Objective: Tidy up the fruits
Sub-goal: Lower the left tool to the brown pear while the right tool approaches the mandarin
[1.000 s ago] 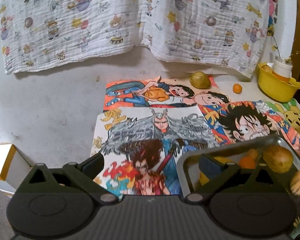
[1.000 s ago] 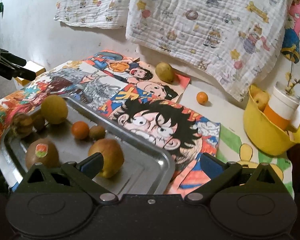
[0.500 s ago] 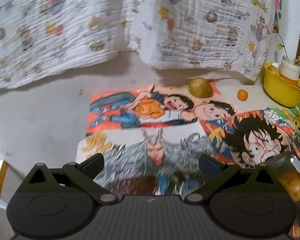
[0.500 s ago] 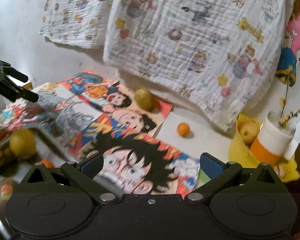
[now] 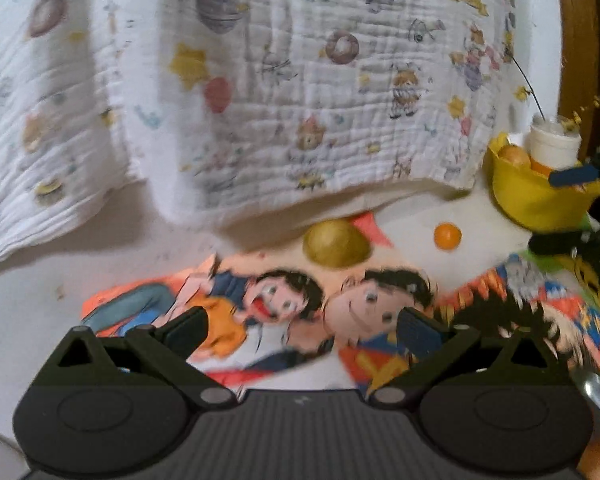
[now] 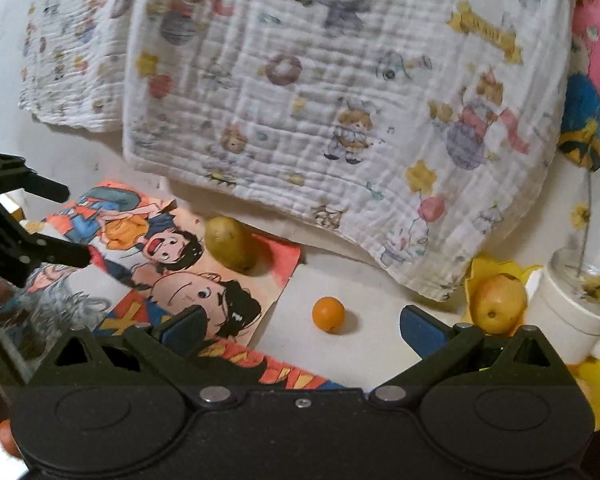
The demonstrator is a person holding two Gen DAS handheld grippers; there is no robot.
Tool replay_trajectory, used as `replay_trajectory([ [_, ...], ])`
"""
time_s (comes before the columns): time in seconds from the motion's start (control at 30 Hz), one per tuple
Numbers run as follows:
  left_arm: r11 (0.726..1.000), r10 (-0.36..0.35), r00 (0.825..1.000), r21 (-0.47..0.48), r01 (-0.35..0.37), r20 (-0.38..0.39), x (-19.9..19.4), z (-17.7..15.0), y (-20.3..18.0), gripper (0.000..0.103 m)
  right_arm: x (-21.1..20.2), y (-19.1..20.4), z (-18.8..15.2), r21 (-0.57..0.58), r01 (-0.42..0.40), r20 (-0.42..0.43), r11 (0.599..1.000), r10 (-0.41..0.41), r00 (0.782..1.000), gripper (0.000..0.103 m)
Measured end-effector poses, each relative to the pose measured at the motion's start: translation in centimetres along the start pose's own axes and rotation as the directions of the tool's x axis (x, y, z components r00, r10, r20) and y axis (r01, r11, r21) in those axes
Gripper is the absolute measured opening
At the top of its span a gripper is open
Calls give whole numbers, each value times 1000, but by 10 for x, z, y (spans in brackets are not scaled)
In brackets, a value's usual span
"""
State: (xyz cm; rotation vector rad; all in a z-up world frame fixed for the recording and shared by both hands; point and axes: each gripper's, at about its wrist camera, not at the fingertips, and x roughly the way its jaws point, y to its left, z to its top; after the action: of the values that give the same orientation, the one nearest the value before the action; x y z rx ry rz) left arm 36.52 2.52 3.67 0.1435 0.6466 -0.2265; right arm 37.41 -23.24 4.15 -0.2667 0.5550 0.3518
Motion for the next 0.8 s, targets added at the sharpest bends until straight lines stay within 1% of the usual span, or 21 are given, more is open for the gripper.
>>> replay_trajectory([
  [0.23,997,-33,999,-69,34,21,50,18,-5,102,41,-15,-9,73,10,-24,997,-8,1000,102],
  [0.3,996,-38,999,-78,40,29,61,20,-7,102,52,-18,-12,81,11,-32,997,-8,999,100],
  [0.43,996,-47,998,-75,49,37,85,23,-10,102,73,-19,-15,94,-1,-45,996,6,999,91],
  [0.53,995,-54,998,-82,56,32,100,25,-11,102,86,-19,-17,95,-5,-48,995,10,999,87],
  [0.67,993,-66,997,-97,69,26,116,28,-8,102,102,-16,-17,92,-15,-57,996,21,998,79],
  [0.8,987,-74,997,-141,77,26,126,30,-4,102,116,-16,-18,112,-13,-67,994,21,998,73],
])
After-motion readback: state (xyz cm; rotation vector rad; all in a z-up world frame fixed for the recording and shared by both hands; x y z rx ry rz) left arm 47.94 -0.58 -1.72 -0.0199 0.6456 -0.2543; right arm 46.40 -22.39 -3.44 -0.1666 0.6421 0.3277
